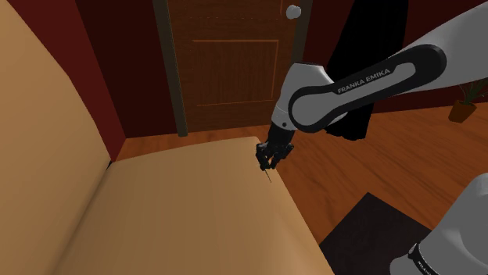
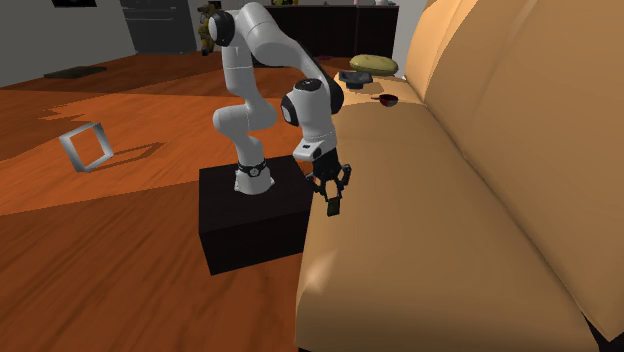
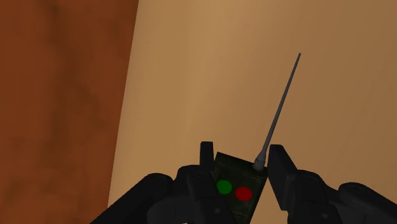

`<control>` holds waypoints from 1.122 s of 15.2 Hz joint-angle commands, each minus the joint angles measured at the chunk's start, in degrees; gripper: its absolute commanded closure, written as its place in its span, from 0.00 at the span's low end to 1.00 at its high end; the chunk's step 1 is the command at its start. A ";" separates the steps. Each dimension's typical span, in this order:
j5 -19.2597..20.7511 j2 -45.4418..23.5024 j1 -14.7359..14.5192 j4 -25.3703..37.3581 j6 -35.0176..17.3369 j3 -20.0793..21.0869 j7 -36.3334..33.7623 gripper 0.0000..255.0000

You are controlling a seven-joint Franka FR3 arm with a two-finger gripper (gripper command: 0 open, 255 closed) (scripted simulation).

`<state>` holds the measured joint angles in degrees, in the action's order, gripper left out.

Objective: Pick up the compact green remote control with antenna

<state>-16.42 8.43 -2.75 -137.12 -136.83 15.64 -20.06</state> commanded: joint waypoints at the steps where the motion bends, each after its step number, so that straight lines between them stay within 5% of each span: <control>1: 0.01 -0.09 0.00 0.00 -0.08 0.01 0.00 1.00; 8: -0.02 -0.05 -0.01 -0.08 -0.12 0.02 0.01 1.00; 17: 0.57 3.60 0.26 3.64 7.17 -0.49 -1.07 1.00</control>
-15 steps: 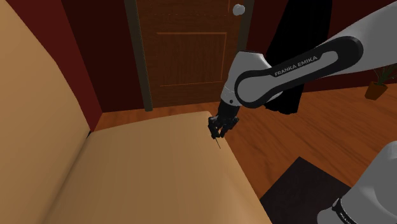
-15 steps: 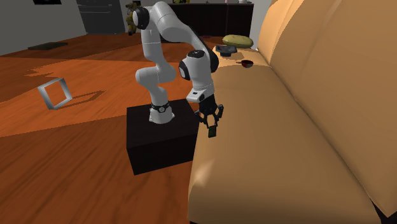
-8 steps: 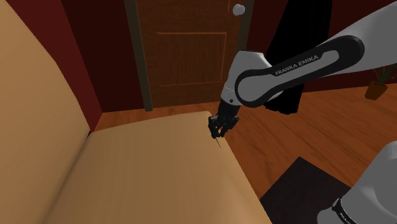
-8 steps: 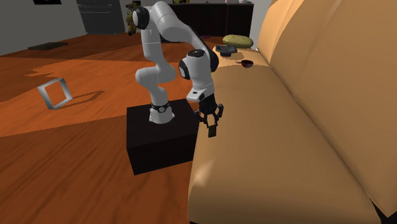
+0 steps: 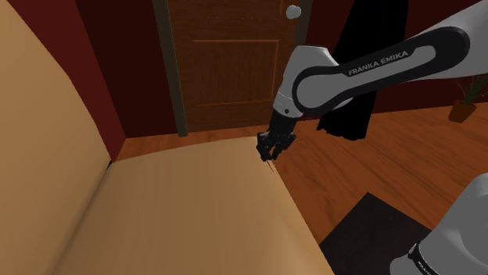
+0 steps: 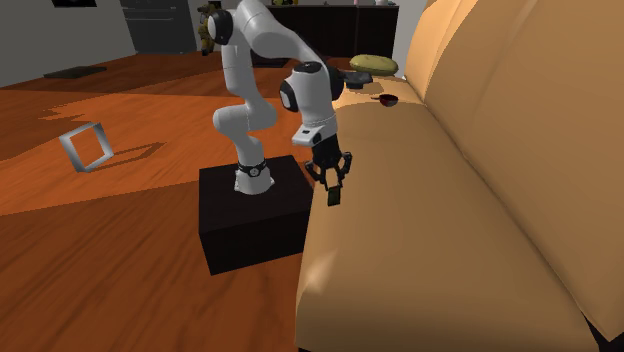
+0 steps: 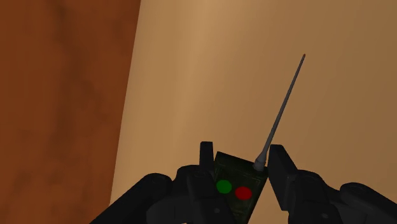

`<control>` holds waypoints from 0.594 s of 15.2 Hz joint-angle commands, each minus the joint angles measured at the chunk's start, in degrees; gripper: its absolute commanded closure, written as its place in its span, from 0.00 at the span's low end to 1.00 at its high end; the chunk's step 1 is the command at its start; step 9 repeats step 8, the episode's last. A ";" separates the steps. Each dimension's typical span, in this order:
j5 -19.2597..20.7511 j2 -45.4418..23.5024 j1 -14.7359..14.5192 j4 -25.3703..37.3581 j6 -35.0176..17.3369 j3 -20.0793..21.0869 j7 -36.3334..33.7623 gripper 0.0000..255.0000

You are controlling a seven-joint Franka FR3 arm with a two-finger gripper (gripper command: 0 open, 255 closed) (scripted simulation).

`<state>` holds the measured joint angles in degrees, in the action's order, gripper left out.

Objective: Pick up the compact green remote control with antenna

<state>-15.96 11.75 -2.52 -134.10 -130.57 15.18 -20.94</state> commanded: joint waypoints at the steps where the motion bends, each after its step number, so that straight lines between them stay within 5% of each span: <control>1: 0.18 0.62 0.06 1.09 1.71 -0.09 -0.32 1.00; 9: 0.54 2.12 0.21 3.71 5.79 -0.40 -0.93 1.00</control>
